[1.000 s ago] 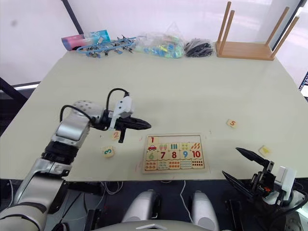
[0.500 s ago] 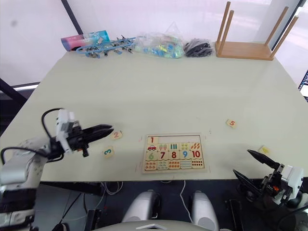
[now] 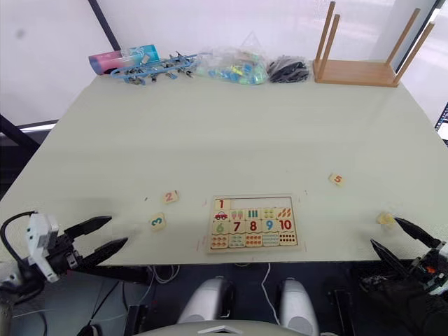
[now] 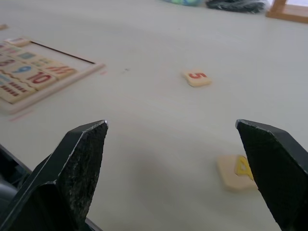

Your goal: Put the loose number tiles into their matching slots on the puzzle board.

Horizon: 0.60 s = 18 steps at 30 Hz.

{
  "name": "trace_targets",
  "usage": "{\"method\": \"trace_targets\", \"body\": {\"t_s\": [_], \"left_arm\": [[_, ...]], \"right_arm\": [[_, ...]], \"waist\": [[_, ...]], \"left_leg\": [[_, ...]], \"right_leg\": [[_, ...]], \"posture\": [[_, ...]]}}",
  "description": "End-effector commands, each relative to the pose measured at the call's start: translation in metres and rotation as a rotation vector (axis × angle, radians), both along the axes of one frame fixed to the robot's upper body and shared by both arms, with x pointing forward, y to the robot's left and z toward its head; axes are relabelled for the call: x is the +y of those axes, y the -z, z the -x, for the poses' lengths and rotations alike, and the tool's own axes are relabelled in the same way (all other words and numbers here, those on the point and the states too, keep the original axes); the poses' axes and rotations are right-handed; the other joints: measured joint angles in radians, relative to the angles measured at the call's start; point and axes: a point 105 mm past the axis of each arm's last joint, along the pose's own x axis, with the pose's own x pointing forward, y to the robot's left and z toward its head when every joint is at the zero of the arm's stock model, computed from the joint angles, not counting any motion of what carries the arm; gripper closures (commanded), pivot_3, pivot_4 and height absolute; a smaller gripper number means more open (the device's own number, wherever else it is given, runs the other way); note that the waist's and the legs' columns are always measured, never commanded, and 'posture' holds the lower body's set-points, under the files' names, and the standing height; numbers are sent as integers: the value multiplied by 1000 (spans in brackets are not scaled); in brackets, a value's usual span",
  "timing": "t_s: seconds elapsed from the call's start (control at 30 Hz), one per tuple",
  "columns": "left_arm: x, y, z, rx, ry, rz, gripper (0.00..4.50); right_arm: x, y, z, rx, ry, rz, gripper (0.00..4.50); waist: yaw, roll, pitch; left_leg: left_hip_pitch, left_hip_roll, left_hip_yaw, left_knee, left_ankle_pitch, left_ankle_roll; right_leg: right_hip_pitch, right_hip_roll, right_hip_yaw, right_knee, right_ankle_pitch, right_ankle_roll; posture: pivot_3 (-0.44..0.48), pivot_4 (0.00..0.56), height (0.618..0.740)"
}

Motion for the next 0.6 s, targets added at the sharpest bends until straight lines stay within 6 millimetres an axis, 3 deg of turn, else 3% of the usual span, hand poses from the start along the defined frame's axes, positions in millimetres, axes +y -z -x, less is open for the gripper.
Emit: {"method": "trace_targets", "body": {"t_s": [0.03, 0.3, 0.6], "left_arm": [[2, -7, 4, -59, 24, -34, 37], [-1, -6, -1, -88, 81, -68, 37], [-2, -7, -6, -96, 111, -61, 37]], "right_arm": [[-16, -9, -1, -21, 41, 41, 0], [-28, -10, -2, -6, 86, 40, 0], [-23, -2, 6, 16, 75, 36, 0]], "waist": [[0, -1, 0], [-1, 0, -1], [-1, 0, -1]], "left_leg": [[0, 0, 0, 0, 0, 0], [0, 0, 1, 0, 2, 3], [0, 0, 1, 0, 2, 4]], "right_leg": [[0, 0, -2, 0, 0, 0], [0, 3, -8, 0, -2, 3], [0, 2, -10, 0, -2, 3]], "posture": [[0, 150, 740], [0, 150, 740], [0, 150, 740]]}}
